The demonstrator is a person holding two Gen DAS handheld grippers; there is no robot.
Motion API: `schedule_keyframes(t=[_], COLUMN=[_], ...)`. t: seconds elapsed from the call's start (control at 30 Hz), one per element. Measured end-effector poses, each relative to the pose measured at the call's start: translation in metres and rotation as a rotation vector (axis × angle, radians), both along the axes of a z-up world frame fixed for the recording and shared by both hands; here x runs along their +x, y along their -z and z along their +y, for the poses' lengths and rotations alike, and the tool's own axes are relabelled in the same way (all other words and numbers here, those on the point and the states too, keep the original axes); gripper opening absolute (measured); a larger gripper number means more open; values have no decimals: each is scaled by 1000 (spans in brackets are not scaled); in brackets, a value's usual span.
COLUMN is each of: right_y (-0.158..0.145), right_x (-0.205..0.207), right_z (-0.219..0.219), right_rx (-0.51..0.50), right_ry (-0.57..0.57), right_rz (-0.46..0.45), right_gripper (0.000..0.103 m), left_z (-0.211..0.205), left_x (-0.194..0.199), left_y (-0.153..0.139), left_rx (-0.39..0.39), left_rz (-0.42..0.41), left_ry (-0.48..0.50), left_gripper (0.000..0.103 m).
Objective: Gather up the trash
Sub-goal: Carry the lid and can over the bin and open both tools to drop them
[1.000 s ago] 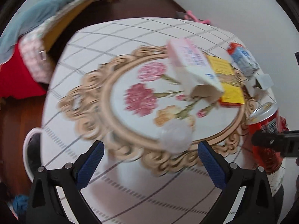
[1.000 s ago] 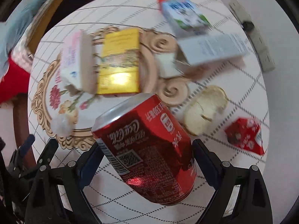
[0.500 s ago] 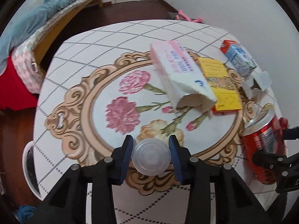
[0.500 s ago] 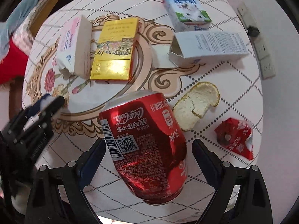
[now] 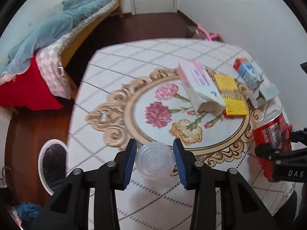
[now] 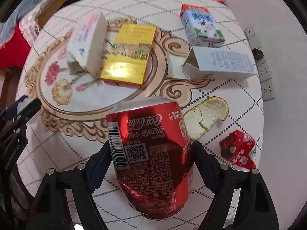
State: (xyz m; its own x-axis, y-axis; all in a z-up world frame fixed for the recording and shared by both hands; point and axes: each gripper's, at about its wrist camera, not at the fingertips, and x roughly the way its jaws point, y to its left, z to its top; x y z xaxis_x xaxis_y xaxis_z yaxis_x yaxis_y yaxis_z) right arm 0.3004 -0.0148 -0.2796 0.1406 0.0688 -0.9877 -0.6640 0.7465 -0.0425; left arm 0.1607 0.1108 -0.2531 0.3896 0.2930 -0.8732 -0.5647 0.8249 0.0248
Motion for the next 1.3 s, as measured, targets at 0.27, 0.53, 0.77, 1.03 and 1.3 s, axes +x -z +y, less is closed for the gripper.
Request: schedule_keyframes(t=[0.27,0.53,0.77,1.03,1.3], right_y=[-81,-132,-109,31,131], right_x=[-52,-135,-209,-262,-291], right_z=[25,147,264,385,453], right_rx=[276,472,475,254,66], right_ry=[-17,-214,-360,-404,-444], right_rz=[-33,49,147,300,357], right_gripper=[83,83,83,83,84], left_z=[40,120,211,300,312], left_x=[-69,-178,-260,-321,-357], left_y=[-84,-151,-101,36,95], left_rx=[28,131,9,-318,-423], left_rz=[-139,-213,-176,-81,-25], left_ry=[-101,-284,-474,-615,-731], left_gripper=[36,36,36,36,67])
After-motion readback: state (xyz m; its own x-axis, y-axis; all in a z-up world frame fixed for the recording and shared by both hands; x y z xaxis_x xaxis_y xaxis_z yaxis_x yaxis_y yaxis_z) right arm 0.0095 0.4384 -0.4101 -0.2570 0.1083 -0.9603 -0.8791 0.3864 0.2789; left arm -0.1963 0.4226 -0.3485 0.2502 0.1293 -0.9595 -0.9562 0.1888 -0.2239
